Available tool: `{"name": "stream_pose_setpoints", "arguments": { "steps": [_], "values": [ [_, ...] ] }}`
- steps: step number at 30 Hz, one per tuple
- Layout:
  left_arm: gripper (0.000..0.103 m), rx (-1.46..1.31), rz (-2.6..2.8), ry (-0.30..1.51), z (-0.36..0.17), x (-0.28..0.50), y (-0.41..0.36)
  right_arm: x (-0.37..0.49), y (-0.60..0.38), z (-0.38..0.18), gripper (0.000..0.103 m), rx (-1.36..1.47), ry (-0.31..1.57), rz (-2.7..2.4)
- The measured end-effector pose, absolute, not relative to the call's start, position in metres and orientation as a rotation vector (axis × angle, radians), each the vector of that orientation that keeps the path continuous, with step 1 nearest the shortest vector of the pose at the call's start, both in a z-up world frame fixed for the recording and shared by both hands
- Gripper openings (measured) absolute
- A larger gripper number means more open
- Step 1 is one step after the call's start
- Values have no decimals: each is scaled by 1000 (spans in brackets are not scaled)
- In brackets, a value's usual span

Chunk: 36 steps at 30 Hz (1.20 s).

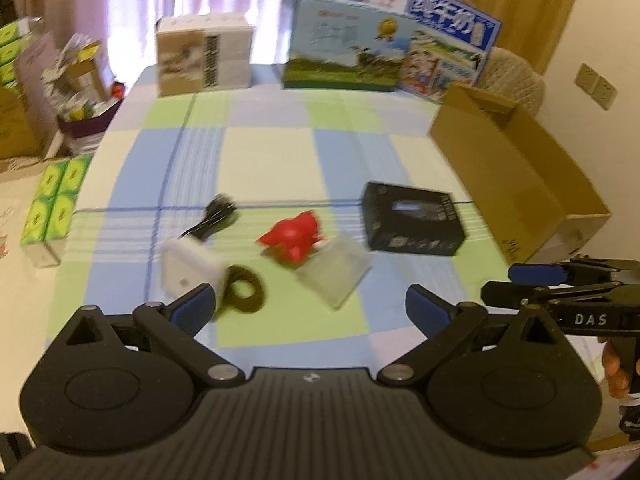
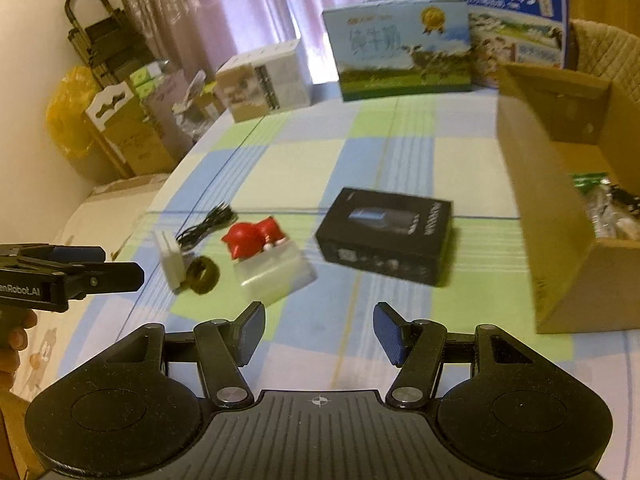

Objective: Organize objects
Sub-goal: 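Withdraw both tools from the box toward the remaining table items, then grasp the white night light with the left tool while the right tool grasps the clear cup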

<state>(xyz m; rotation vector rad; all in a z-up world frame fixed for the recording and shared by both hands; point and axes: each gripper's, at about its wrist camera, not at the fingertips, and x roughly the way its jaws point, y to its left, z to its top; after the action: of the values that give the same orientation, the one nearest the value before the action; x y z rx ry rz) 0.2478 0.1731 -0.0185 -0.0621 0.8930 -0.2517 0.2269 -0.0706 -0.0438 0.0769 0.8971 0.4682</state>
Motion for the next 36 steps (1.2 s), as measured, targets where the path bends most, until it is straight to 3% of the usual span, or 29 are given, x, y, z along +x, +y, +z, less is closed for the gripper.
{"name": "stream_pose_setpoints", "arguments": {
  "steps": [20, 22, 27, 36],
  "values": [
    [98, -14, -156, 957, -69, 290, 223, 277, -6, -91, 58, -23, 904, 563],
    [98, -17, -166, 962, -72, 294, 224, 284, -1, -96, 59, -28, 902, 561],
    [98, -21, -181, 976, -78, 303, 228, 295, 14, -104, 75, -89, 893, 596],
    [98, -14, -224, 983, -88, 315, 237, 307, 35, -126, 76, -202, 914, 625]
  ]
}}
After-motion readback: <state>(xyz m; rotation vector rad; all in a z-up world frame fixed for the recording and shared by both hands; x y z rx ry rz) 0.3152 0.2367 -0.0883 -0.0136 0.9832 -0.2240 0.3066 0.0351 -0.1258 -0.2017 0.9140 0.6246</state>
